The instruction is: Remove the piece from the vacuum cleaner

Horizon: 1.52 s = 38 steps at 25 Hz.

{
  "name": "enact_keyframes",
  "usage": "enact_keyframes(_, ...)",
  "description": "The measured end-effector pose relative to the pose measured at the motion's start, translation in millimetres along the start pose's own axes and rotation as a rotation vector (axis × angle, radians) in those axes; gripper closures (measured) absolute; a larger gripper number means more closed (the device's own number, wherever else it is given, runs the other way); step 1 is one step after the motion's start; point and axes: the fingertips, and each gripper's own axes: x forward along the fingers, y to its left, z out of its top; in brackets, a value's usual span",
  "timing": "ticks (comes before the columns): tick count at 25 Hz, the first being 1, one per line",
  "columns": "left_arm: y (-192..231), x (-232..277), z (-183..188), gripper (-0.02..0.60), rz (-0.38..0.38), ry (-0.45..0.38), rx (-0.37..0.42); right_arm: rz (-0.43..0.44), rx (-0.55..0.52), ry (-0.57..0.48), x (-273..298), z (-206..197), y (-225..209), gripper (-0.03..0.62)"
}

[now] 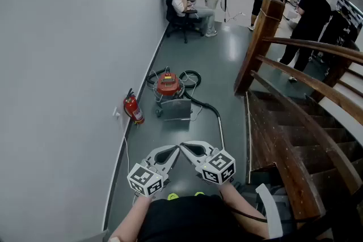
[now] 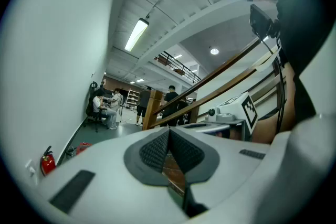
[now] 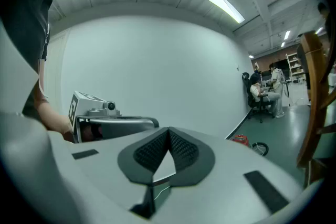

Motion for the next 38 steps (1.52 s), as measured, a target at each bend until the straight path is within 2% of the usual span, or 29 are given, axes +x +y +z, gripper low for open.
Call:
enact_keyframes(12, 5.8, 3.2, -2.0, 0.574, 0.013, 0.013, -0.021, -0.002, -0.012, 0.027, 4.6, -1.3, -4.5, 0.58)
enact_keyframes(24, 10.2, 5.3, -9.1, 0.574, 0.011, 0.018, -0.049, 0.01, 0.024, 0.042, 8.1, -8.7, -8.5, 0.58)
enact_keyframes(30, 11.8, 2.2, -9.2, 0.574, 0.003, 0.011, -0.071, 0.032, 0.081, 0.049, 10.9, -9.8, -6.3, 0.58)
enact_keyframes(38, 14.1, -13.2, -11.1, 0.574, -0.007, 0.008, -0.085, 0.013, 0.028, 0.076, 17.8, -12.4, 7.5, 0.58)
